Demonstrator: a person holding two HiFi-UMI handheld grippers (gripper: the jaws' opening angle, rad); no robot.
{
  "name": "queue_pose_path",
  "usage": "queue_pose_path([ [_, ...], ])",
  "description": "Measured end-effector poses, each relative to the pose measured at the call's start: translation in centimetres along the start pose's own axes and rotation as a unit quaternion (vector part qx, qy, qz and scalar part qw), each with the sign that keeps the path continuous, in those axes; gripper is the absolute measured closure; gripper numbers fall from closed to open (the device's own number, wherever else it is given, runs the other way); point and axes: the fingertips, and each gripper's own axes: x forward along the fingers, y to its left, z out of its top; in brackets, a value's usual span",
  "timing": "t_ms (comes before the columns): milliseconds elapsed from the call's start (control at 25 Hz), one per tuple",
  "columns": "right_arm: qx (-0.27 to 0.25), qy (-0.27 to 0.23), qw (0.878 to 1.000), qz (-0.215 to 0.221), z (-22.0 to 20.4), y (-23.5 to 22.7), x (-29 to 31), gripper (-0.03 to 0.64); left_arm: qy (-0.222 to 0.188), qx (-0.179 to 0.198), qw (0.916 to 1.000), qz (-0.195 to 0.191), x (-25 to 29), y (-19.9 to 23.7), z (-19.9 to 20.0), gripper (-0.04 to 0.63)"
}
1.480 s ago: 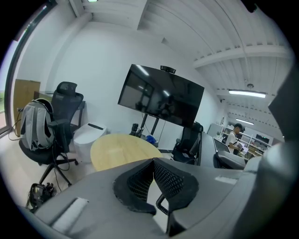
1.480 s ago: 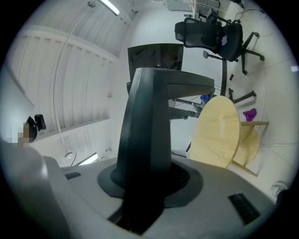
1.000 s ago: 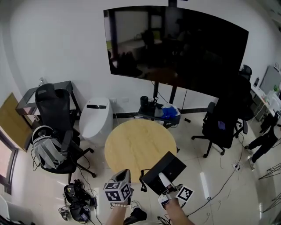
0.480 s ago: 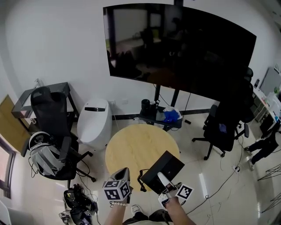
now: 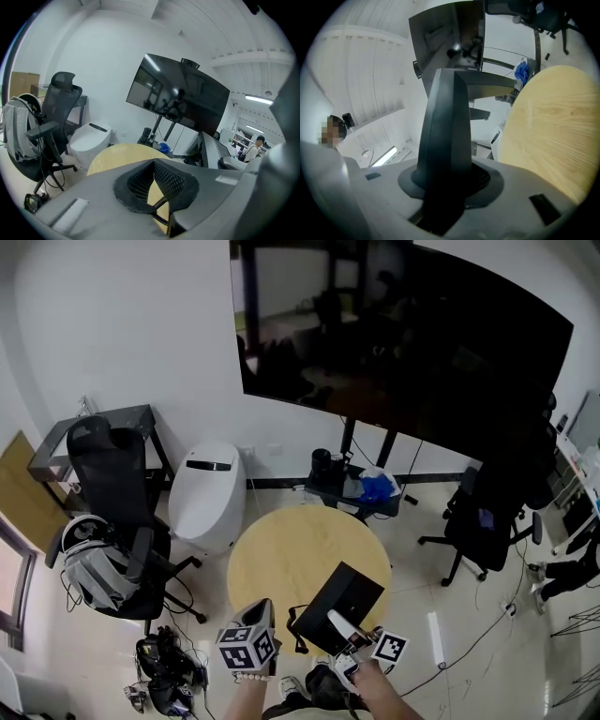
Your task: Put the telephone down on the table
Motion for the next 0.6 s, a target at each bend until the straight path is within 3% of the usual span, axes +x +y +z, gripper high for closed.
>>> queue_pose_path([
  [360,0.01,0.117,0.993,0.013,-1.5,-5.4,3.9,0.449,0.004,-0.018,0.9994,0.031,1.8,1.3,0.1,0.604],
  [600,0.017,0.169,0.985,0.01,-1.0,-9.3,5.6,0.449,0.02,-0.023,0.9989,0.037,3.4,1.2,-0.7,0.604],
])
